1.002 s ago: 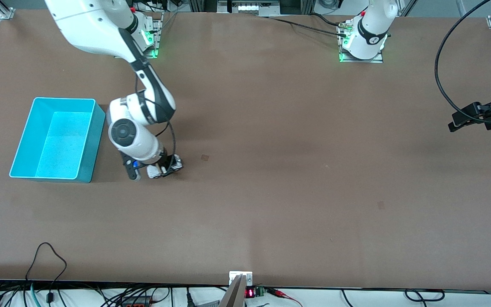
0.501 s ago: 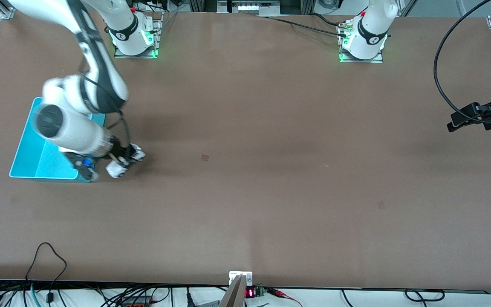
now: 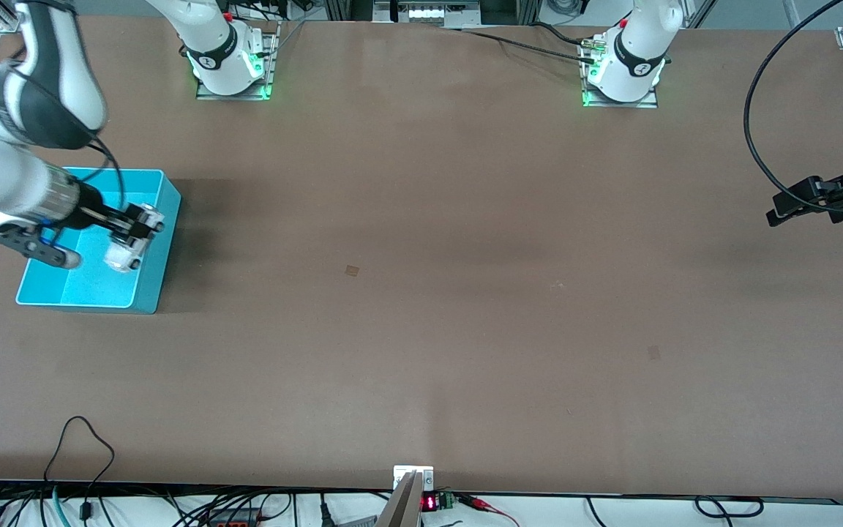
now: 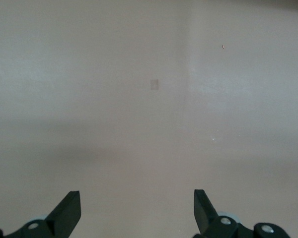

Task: Wind and store white jeep toy
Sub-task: 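Lift the jeep with the right gripper and carry it over the cyan box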

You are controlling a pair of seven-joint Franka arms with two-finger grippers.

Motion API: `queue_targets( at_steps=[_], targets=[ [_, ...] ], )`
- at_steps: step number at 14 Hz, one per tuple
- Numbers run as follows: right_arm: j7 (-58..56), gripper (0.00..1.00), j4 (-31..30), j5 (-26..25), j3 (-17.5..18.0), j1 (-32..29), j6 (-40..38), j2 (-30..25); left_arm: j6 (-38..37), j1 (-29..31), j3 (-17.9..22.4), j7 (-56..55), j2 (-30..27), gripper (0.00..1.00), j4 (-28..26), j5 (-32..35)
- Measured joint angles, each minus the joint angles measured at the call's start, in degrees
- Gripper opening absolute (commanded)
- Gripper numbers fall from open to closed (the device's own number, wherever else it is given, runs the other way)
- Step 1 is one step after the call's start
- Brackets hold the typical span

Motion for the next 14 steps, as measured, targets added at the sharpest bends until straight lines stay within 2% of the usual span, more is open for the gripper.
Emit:
queue_targets(
  at_steps=[2, 6, 9, 14],
  targets=[
    [-6.3, 0.00, -1.5, -0.6, 0.0, -3.1, 0.0, -0.6, 0.0, 0.0, -0.1, 0.0, 0.0, 1.00, 0.0, 0.0],
    [-11.9, 0.00, -4.6, -5.7, 0.0, -6.3, 1.4, -0.4, -0.2, 0.0, -0.1, 0.0, 0.0, 1.00, 0.0, 0.0],
    [-13.2, 0.00, -7.3, -8.5, 0.0, -7.3, 6.3, 0.1, -0.3, -0.1, -0.2, 0.0, 0.0, 1.00, 0.0, 0.0],
    [-16.6, 0.00, -10.0, -9.0, 0.1, -9.7, 15.4, 3.8, -0.3, -0.1, -0.3, 0.0, 0.0, 1.00, 0.0, 0.0]
  ],
)
